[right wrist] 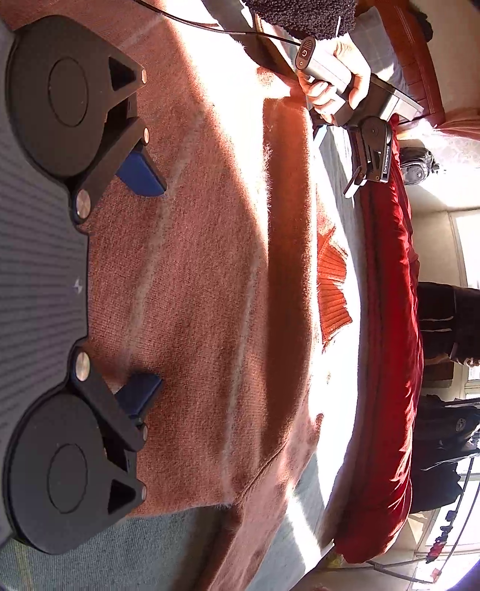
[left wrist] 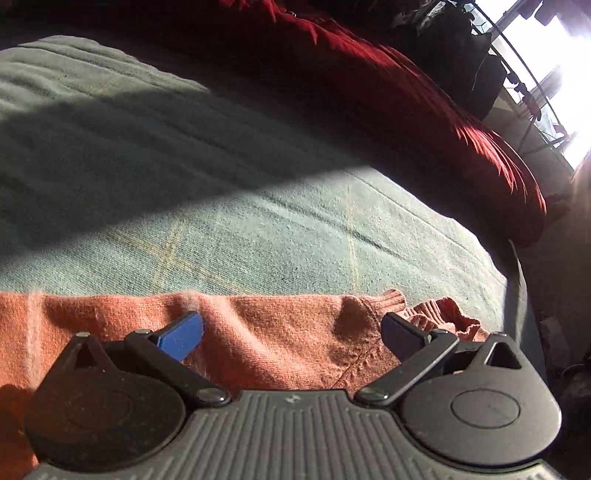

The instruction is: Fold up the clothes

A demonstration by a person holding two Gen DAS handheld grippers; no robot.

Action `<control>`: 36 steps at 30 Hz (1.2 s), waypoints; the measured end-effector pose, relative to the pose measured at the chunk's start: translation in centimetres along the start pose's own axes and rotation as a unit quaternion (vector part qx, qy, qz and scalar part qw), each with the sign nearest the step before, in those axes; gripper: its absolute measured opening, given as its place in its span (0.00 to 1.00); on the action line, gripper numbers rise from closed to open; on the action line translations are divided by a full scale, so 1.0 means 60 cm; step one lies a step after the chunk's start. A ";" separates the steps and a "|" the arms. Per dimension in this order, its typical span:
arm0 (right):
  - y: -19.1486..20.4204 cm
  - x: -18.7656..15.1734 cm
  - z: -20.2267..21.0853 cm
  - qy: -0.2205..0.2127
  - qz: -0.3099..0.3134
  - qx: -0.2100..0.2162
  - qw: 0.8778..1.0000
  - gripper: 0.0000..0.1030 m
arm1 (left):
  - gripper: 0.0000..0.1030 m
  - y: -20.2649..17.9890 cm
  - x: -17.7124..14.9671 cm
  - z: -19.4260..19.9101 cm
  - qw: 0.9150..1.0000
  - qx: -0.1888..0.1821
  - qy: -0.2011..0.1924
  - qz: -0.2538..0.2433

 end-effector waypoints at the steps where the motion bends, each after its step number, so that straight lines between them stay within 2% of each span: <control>1: 0.000 0.000 0.000 -0.001 0.001 0.000 1.000 1.00 | 0.99 -0.011 -0.004 0.009 1.000 -0.010 0.005 -0.009; 4: 0.000 -0.002 -0.001 -0.002 0.004 0.000 1.000 1.00 | 0.99 -0.053 -0.030 0.031 0.998 -0.033 0.034 -0.048; 6: 0.001 -0.003 -0.001 -0.003 0.006 0.000 1.000 1.00 | 0.99 -0.072 -0.049 0.028 0.995 -0.028 0.063 -0.072; 8: 0.001 -0.004 -0.002 -0.004 0.008 0.000 1.000 1.00 | 0.99 -0.080 -0.063 0.006 0.992 -0.007 0.091 -0.092; 10: 0.001 -0.005 -0.003 -0.005 0.010 -0.001 1.000 1.00 | 0.99 -0.075 -0.071 -0.027 0.988 0.031 0.107 -0.107; 14: 0.004 -0.006 -0.004 -0.007 0.015 -0.004 1.000 1.00 | 0.99 -0.083 -0.051 -0.070 0.985 0.078 0.074 -0.138; 17: 0.002 -0.008 -0.006 -0.009 0.015 0.000 1.000 1.00 | 0.99 -0.085 -0.029 -0.095 0.983 0.095 0.060 -0.142; 20: 0.004 -0.009 -0.008 -0.011 0.017 -0.003 1.000 1.00 | 0.99 -0.085 -0.017 -0.101 0.984 0.098 0.052 -0.141; 27: 0.003 -0.012 -0.008 -0.017 0.018 -0.002 1.000 1.00 | 0.99 -0.096 -0.030 -0.045 0.990 0.054 0.040 -0.123; 30: 0.004 -0.012 -0.008 -0.018 0.019 -0.002 1.000 1.00 | 0.99 -0.117 -0.047 -0.015 0.987 0.034 0.033 -0.157; 32: 0.004 -0.012 -0.008 -0.019 0.019 -0.003 1.000 1.00 | 0.99 -0.121 -0.057 -0.006 0.984 0.035 0.031 -0.174; 36: 0.005 -0.012 -0.008 -0.019 0.020 -0.003 1.000 1.00 | 0.99 -0.103 -0.086 -0.014 0.982 0.031 0.061 -0.174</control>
Point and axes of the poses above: each gripper's, at about its wrist camera, not at the fingertips, and z roughly against the way its jaws point, y to its left, x to its top, the point moved 5 cm from there along -z, roughly the way its jaws point, and after that the axes turned 7 degrees about -z, right-handed, at the moved point
